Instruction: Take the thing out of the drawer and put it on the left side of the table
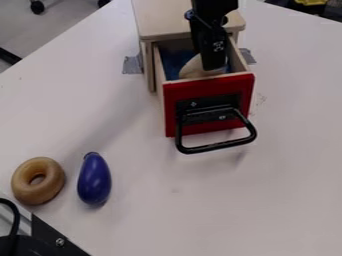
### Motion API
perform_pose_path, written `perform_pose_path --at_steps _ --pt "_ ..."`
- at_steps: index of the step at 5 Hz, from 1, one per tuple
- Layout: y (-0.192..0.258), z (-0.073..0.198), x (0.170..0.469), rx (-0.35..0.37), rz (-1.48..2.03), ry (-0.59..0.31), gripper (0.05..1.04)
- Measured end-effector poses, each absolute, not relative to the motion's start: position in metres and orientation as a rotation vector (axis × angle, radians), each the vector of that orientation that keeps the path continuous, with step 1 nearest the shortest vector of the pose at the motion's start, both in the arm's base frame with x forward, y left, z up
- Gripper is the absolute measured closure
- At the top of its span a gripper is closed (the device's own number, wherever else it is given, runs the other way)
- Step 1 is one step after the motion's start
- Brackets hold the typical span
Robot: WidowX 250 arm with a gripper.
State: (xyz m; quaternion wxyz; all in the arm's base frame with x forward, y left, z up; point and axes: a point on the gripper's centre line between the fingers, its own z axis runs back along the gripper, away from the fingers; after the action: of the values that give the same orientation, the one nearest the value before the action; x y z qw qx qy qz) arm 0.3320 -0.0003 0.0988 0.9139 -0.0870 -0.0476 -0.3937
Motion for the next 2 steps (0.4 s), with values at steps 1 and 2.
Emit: perform_pose_path --at_steps 1,2 --pt "0.0001 0.0993 0.3328 -0.184 -0.805 -0.099 0.449" --pt "0.0024 0.1089 0.3384 -0.197 -0.788 -0.114 0.507"
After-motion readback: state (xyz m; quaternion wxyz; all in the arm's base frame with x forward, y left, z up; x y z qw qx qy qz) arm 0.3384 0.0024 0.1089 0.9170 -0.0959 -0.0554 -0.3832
